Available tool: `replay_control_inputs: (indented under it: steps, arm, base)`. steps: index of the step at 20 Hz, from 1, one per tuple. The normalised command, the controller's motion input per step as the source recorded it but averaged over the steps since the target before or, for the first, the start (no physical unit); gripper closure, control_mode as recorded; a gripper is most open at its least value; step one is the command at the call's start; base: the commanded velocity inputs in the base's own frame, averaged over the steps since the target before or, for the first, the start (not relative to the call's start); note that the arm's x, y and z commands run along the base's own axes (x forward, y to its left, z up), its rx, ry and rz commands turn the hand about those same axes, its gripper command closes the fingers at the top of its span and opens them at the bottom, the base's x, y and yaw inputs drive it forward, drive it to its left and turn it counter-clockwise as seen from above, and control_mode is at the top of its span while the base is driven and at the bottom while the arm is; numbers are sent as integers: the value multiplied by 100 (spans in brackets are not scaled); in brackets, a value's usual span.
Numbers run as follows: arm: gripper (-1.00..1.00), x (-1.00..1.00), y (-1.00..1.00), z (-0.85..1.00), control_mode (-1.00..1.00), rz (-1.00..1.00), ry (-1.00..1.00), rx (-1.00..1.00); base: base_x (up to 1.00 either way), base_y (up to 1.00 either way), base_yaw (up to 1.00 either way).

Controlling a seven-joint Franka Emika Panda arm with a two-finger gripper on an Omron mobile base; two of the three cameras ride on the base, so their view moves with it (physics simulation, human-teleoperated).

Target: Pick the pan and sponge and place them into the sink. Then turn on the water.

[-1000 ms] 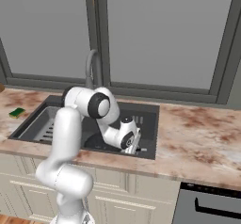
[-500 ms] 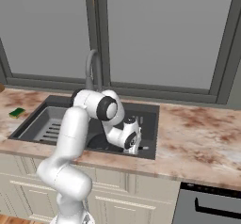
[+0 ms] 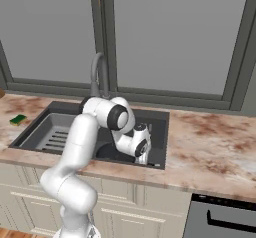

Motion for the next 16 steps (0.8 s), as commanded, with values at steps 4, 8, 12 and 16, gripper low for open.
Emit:
replay_control_inputs:
  steps: [4, 8, 12, 16]
  arm:
    - [-100, 0, 0, 19, -100, 1, 0, 3]
    - [-100, -6, 0, 77, -100, 1, 0, 5]
    - [-100, -19, 0, 100, -100, 0, 0, 3]
    - [-100, -37, 0, 100, -100, 1, 0, 3]
  base:
    - [0, 0, 0]
    - [0, 0, 0]
    - [0, 0, 0]
    - [0, 0, 0]
